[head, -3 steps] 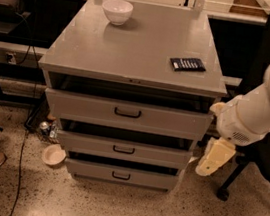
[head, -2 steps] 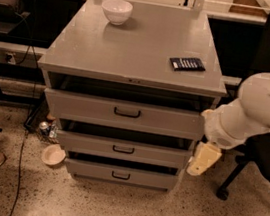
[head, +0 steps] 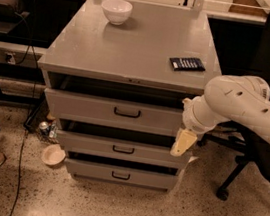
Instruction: Open top drawer
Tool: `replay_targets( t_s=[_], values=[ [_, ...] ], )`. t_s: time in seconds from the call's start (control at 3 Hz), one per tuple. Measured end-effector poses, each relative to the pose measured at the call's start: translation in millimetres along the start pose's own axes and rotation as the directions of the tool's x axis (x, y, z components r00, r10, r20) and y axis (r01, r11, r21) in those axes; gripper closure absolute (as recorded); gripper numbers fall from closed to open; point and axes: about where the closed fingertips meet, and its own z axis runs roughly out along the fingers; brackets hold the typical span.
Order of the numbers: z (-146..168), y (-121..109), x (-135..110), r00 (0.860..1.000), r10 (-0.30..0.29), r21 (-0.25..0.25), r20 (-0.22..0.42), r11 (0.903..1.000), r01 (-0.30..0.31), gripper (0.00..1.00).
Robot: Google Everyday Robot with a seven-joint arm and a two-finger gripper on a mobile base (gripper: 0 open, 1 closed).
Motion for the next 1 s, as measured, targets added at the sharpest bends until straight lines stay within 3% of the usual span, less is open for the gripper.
replay_targets(
  t_s=[0.33, 1.0],
  values=[
    [0.0, 0.0, 0.0, 1.000, 0.000, 0.000, 0.000, 1.0000, 0.000, 0.00],
    [38.3, -30.2, 14.1, 1.000, -0.008, 0.044, 0.018, 0.9990, 0.007, 0.00]
  ],
)
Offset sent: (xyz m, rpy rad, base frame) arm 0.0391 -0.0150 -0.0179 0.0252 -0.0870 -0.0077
